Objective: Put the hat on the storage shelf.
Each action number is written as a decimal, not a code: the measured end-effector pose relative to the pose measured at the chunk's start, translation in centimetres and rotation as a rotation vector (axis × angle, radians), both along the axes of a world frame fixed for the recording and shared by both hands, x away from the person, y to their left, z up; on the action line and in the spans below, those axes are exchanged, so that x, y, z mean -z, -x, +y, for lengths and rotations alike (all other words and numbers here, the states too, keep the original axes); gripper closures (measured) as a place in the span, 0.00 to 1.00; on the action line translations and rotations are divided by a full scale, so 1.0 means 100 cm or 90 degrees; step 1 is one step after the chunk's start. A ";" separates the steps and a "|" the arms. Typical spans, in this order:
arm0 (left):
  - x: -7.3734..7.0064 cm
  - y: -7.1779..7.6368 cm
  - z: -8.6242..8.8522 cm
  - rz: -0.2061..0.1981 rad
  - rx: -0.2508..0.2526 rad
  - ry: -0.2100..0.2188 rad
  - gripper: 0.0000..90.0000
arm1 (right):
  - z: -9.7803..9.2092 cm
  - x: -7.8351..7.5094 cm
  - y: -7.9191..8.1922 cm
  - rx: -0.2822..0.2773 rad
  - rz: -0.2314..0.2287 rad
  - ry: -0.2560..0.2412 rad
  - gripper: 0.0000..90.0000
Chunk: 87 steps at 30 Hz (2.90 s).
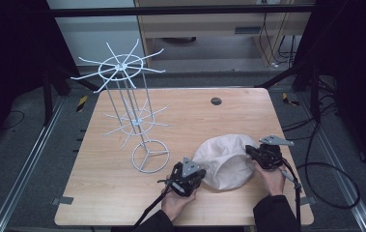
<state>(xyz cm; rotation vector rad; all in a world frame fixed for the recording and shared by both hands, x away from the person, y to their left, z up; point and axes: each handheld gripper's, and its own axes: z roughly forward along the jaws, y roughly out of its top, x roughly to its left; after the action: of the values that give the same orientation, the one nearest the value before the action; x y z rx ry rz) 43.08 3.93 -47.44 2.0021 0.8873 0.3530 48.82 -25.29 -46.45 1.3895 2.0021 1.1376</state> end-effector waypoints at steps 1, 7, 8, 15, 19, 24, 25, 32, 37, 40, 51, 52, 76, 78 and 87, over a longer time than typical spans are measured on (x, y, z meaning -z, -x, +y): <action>0.000 -0.003 0.001 -0.003 -0.006 0.001 1.00 | 0.000 0.000 0.000 0.000 0.000 0.000 1.00; 0.000 -0.019 0.010 -0.003 -0.039 0.012 1.00 | -0.002 0.003 0.008 -0.014 0.013 0.011 1.00; 0.000 -0.022 0.011 -0.002 -0.042 0.010 1.00 | -0.001 0.002 0.009 -0.013 0.015 0.006 1.00; -0.001 -0.040 0.014 -0.005 -0.075 0.003 1.00 | 0.003 0.002 0.021 -0.024 0.021 0.008 1.00; -0.001 -0.049 0.010 -0.016 -0.083 -0.018 1.00 | 0.005 0.003 0.025 -0.027 0.024 0.008 1.00; 0.000 -0.062 0.005 -0.018 -0.093 -0.018 1.00 | 0.009 0.004 0.032 -0.036 0.034 0.008 1.00; 0.001 -0.064 0.004 -0.018 -0.095 -0.018 1.00 | 0.009 0.004 0.034 -0.038 0.033 0.005 1.00; -0.009 -0.060 0.008 -0.031 -0.088 -0.021 1.00 | 0.004 -0.004 0.043 -0.028 -0.003 0.014 1.00; -0.025 -0.035 0.033 -0.047 -0.064 -0.015 0.96 | -0.013 -0.017 0.056 -0.008 -0.050 0.005 0.96; -0.032 -0.020 0.051 -0.050 -0.057 -0.024 0.92 | -0.021 -0.019 0.061 -0.008 -0.060 0.002 0.88; -0.042 0.023 0.118 -0.058 -0.061 -0.019 0.75 | -0.011 0.000 0.054 -0.047 -0.019 0.061 0.61; -0.043 0.025 0.125 -0.059 -0.066 -0.022 0.75 | -0.011 0.000 0.054 -0.047 -0.019 0.061 0.61; -0.019 0.006 0.271 -0.031 -0.323 0.006 0.57 | 0.004 0.006 0.089 -0.106 0.043 0.059 0.99; -0.017 0.005 0.273 -0.027 -0.330 0.004 0.55 | 0.009 0.006 0.097 -0.123 0.042 0.051 0.98; -0.011 -0.002 0.285 -0.024 -0.351 -0.009 0.51 | 0.027 0.005 0.108 -0.161 0.050 0.048 0.97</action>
<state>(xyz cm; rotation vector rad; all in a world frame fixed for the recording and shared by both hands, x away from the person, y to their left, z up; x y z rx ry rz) 43.24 32.42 -46.32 1.7288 1.4097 0.7003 37.99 -22.61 -46.95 1.1853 2.3023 1.1139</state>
